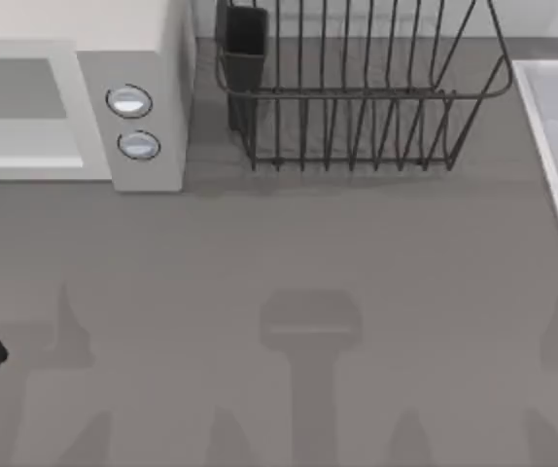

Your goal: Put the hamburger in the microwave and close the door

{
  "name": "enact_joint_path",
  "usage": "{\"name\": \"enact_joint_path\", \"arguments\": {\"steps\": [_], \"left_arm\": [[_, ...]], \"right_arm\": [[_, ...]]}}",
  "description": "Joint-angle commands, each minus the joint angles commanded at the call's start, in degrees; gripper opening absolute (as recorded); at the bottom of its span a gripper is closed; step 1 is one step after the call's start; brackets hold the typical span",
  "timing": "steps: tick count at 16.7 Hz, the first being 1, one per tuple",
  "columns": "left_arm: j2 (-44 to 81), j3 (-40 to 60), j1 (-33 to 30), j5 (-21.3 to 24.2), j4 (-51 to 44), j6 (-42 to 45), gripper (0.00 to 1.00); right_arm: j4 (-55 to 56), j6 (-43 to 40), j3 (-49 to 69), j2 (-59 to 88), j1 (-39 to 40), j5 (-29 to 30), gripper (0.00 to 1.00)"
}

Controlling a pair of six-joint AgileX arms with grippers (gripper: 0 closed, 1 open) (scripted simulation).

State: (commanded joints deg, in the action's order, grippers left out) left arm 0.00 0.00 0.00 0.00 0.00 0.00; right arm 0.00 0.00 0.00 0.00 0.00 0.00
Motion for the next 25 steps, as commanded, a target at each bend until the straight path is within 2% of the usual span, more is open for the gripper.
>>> {"name": "enact_joint_path", "arguments": {"steps": [4, 9, 25], "left_arm": [[1.6, 1.1, 0.1, 0.0, -0.8, 1.5, 1.0], [14.5, 9.7, 1.4, -0.2, -7.7, 13.0, 1.0], [86.8, 57.7, 15.4, -0.3, -48.6, 78.0, 1.0]], "right_arm": [[0.0, 0.0, 0.0, 0.0, 0.0, 0.0, 1.0], [0.0, 0.0, 0.0, 0.0, 0.0, 0.0, 1.0], [0.0, 0.0, 0.0, 0.0, 0.0, 0.0, 1.0]]}}
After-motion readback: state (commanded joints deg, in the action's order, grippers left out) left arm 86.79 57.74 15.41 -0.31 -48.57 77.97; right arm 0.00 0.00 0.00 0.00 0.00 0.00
